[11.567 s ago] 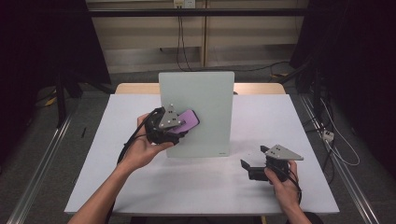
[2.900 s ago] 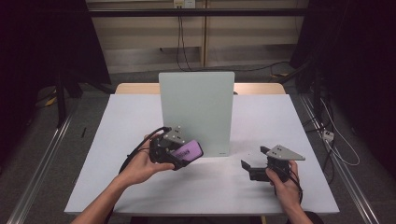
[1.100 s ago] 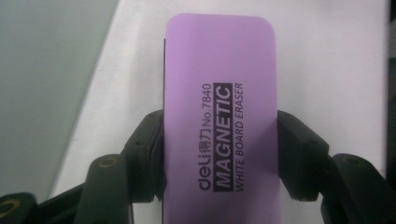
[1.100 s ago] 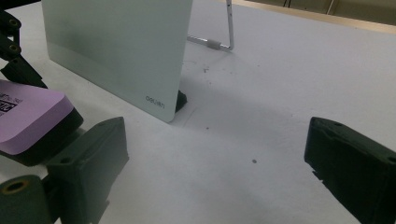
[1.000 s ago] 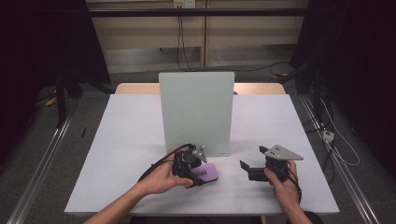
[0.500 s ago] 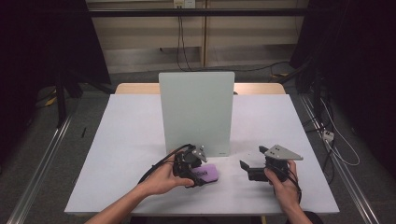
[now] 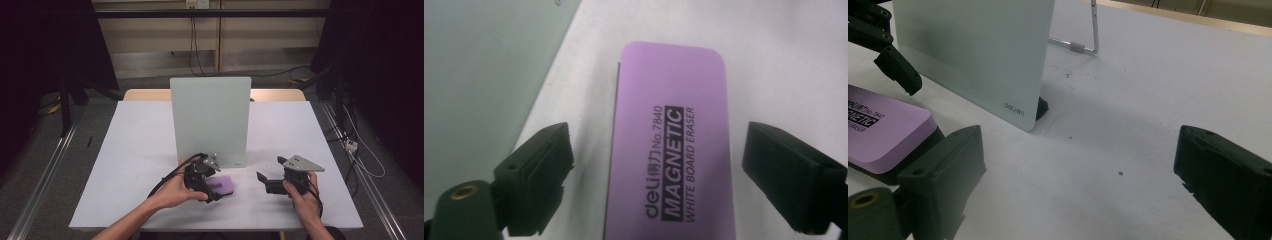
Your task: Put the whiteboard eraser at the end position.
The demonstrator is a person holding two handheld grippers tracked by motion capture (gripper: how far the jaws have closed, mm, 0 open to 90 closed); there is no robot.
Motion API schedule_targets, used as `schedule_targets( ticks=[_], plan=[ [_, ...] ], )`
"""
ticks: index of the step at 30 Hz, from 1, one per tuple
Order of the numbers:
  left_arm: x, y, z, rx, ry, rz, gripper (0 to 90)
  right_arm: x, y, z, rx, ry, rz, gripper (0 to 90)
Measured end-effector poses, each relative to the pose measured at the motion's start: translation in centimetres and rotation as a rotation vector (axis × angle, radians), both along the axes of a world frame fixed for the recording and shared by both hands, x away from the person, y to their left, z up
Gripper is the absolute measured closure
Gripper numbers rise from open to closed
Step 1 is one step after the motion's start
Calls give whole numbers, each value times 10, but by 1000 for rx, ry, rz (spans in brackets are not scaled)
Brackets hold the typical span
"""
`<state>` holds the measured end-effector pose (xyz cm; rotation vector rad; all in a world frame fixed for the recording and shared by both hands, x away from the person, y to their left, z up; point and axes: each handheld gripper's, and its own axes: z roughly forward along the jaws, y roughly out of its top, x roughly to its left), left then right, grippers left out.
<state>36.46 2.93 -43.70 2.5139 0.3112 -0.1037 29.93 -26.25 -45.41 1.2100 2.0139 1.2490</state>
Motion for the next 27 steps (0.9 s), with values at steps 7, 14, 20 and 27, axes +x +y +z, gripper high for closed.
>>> schedule_targets(
  ticks=[7, 14, 20, 27],
  plan=[
    [3, 5, 4, -50, 2, 19, 76, 0, 0, 0, 1, 2, -1, 62],
    [3, 10, 10, -118, -6, 34, 70, 0, 0, 0, 1, 1, -2, 61],
    [6, 17, 17, -170, -19, 65, 67, 0, 0, 0, 4, 2, -5, 62],
    [12, 31, 25, -234, -103, 201, 66, 0, 0, 0, 4, 3, -6, 62]
  ],
)
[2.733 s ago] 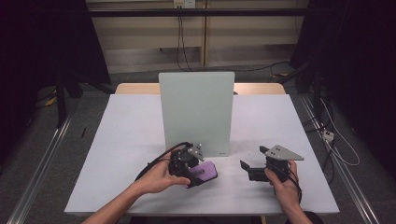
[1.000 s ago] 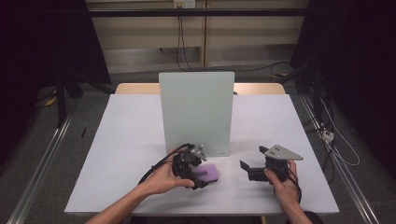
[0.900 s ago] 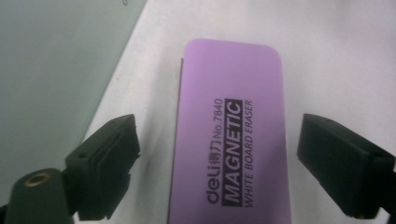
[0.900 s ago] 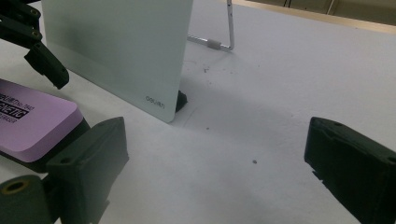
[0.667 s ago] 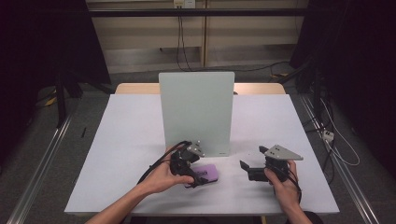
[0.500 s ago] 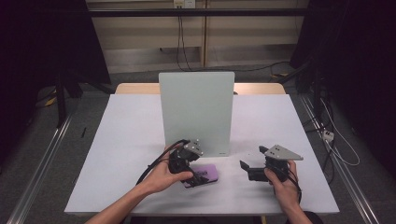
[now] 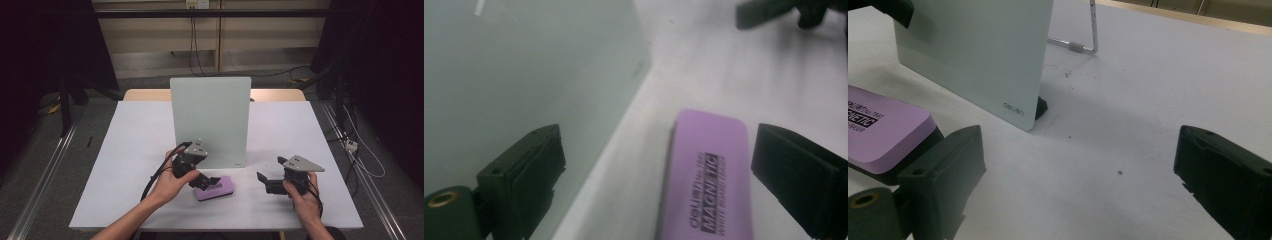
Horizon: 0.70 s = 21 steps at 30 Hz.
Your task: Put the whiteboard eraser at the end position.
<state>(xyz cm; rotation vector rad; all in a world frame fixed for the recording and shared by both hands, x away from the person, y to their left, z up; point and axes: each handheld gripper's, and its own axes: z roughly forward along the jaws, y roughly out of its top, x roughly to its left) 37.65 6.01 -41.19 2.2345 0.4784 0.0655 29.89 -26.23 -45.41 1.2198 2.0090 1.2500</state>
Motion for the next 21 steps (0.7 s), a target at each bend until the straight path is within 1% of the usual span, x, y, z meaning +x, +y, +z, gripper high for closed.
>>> schedule_targets(
  ticks=[3, 4, 5, 6, 7, 8, 9, 10, 11, 12, 14, 15, 17, 18, 21],
  plan=[
    [2, 6, 4, -18, -26, 41, 65, 0, 0, 0, 0, 0, 0, 62],
    [2, 8, 5, -31, -26, 52, 65, 0, 0, 0, 0, 0, 0, 62],
    [2, 10, 6, -32, -33, 67, 65, 0, -1, 0, -3, -1, 1, 61],
    [2, 11, 8, -35, -46, 85, 65, 0, 0, 0, 0, 0, -1, 61],
    [1, 13, 9, -53, -70, 103, 65, 0, 0, 0, 0, 0, -2, 61],
    [0, 15, 11, -61, -93, 117, 65, 0, 0, 0, 0, 1, -3, 61],
    [0, 16, 13, -70, -104, 125, 63, 1, -1, 0, -4, 2, -2, 62],
    [0, 18, 14, -79, -104, 131, 63, 1, -1, 0, -3, 4, 0, 61],
    [0, 21, 14, -92, -86, 134, 62, 1, 0, -1, -3, 5, 0, 62],
    [1, 24, 15, -97, -78, 137, 62, 1, 0, -1, -4, 5, 1, 62],
    [2, 30, 15, -95, -82, 155, 62, 1, 0, -1, -3, 5, 1, 62],
    [2, 33, 15, -89, -96, 164, 62, 1, 0, -1, -3, 5, 0, 61],
    [3, 40, 16, -89, -99, 179, 63, 1, 0, -1, -3, 5, -1, 62],
    [2, 43, 15, -95, -97, 191, 63, 1, 0, -1, -2, 6, -1, 61],
    [1, 53, 14, -77, -139, 246, 78, 1, 0, -1, -5, 9, 2, 62]
  ],
)
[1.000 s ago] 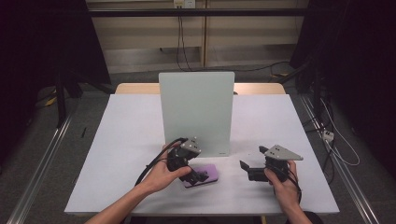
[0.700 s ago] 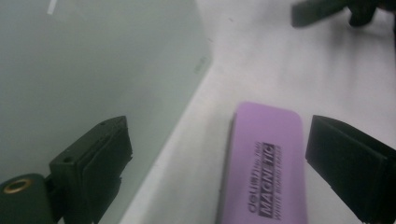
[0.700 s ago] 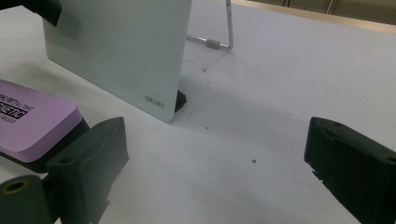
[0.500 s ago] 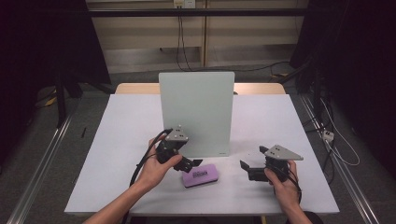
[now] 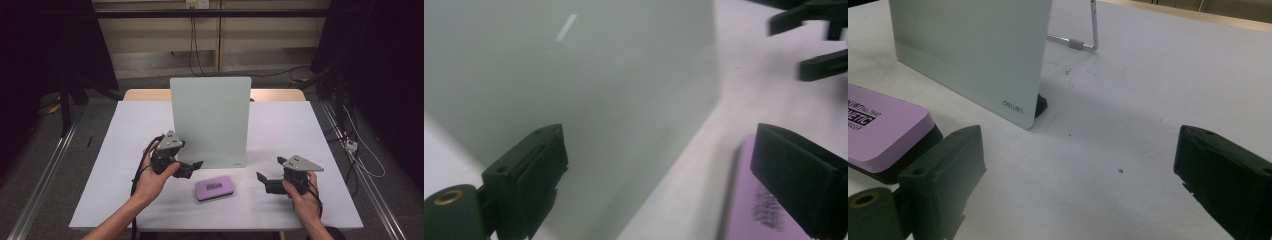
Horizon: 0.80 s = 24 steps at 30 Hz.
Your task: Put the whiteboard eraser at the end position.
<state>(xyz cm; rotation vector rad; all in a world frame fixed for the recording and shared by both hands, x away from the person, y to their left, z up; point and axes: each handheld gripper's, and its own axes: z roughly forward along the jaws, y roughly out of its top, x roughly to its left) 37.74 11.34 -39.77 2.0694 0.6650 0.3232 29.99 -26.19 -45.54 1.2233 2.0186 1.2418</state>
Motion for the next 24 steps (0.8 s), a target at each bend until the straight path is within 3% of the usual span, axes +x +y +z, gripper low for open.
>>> schedule_targets(
  ticks=[7, 15, 18, 24],
  plan=[
    [-6, 19, -5, -16, 22, 28, 74, 0, 1, 0, -2, 3, -2, 61],
    [-19, 39, -5, -45, -2, 69, 70, 0, 1, -1, -5, 5, -6, 61],
    [-22, 47, -2, -17, -9, 84, 70, 0, 1, -1, -5, 6, -6, 61],
    [-25, 63, -5, -14, -23, 135, 69, -1, -1, -1, -3, 8, -14, 61]
  ],
)
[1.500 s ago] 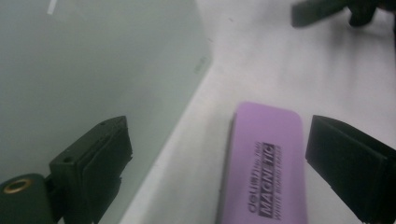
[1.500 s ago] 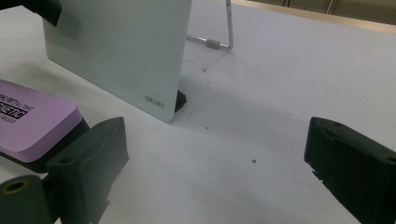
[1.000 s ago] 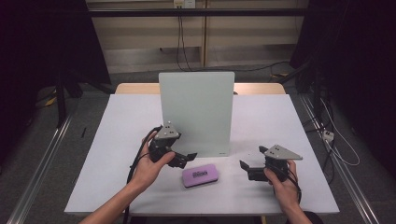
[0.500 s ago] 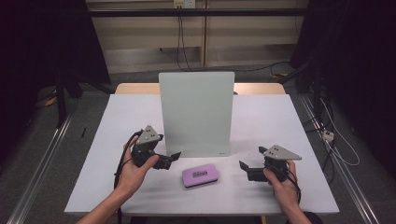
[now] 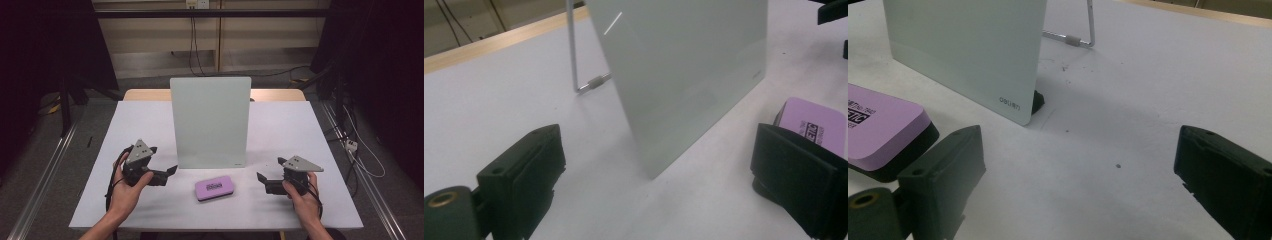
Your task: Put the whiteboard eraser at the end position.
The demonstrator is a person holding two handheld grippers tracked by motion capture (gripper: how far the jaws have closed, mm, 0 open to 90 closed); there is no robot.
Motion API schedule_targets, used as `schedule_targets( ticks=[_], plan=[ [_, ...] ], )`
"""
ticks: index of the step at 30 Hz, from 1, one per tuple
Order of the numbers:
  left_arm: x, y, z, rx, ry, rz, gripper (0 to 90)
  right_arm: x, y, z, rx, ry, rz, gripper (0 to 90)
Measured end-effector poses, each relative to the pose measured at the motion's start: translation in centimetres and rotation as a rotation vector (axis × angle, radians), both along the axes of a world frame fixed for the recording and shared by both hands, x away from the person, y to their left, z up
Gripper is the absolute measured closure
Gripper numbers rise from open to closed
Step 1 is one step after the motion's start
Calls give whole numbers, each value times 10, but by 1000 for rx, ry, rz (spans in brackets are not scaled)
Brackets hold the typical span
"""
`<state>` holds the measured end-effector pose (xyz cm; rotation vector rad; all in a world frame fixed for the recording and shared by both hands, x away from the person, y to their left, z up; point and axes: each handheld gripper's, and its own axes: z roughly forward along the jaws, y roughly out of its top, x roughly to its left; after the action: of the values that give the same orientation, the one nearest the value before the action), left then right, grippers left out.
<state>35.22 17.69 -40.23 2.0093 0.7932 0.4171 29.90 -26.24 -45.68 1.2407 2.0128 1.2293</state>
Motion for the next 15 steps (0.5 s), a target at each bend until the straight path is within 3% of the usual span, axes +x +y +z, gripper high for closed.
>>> schedule_targets(
  ticks=[12, 15],
  plan=[
    [-6, 27, -19, -3, 20, 71, 63, -2, -2, 0, 2, 0, -9, 61],
    [-8, 31, -25, -36, 42, 82, 63, -2, -2, 0, 2, 1, -10, 61]
  ],
)
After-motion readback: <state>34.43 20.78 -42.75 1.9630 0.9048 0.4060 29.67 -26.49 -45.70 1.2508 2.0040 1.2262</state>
